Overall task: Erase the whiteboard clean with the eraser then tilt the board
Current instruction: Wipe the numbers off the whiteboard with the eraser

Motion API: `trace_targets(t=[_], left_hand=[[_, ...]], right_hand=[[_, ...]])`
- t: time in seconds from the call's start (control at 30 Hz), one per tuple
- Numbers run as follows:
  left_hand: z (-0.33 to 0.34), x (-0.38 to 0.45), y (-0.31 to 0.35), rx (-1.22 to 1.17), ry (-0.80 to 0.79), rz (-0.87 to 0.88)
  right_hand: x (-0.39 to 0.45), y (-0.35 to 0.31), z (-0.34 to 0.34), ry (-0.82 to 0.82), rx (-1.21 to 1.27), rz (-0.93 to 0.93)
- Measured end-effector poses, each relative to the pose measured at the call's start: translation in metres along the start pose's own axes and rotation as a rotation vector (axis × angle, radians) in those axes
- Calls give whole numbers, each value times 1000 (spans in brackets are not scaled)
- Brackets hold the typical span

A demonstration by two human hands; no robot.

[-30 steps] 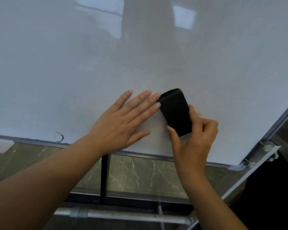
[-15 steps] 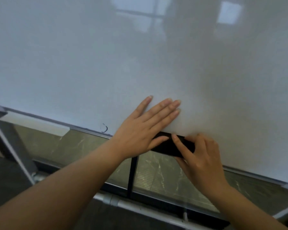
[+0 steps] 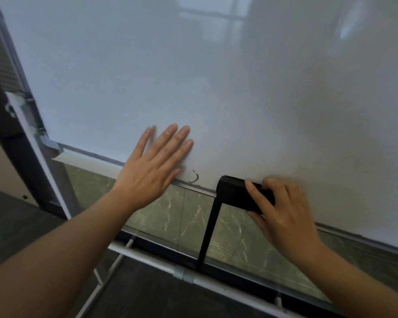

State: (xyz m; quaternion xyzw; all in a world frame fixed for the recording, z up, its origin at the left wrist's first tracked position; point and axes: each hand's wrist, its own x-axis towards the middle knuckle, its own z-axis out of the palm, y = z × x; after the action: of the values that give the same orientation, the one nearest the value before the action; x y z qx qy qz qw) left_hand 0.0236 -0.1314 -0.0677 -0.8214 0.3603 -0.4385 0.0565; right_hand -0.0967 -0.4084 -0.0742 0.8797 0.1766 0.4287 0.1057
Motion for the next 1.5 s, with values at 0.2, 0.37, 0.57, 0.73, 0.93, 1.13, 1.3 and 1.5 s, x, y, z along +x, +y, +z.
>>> trace_targets(t=[0.2,0.37,0.57,0.73,0.93,1.13,1.3,1.5], left_hand=[[19,-9,-36,-10,10,155],[32,-12,-55,-58,66,277],[44,-11,-59,-132,150,317],[50,-10,-55,-209,200,342],[49,-8,-51,-243,213,329],[50,-10,-53,-237,222,327],[53,-12,-55,-243,222,323],[51,-12,-54,-245,221,332]], right_hand=[[26,-33,15,-17,7,44],[55,-69,31,-2,0,63],[73,-101,41,-5,-55,103],[70,-95,38,-7,-95,107],[49,-62,9,23,-126,238],[41,-35,-20,111,-152,468],[52,-69,5,76,-166,334],[71,-99,28,39,-241,186]])
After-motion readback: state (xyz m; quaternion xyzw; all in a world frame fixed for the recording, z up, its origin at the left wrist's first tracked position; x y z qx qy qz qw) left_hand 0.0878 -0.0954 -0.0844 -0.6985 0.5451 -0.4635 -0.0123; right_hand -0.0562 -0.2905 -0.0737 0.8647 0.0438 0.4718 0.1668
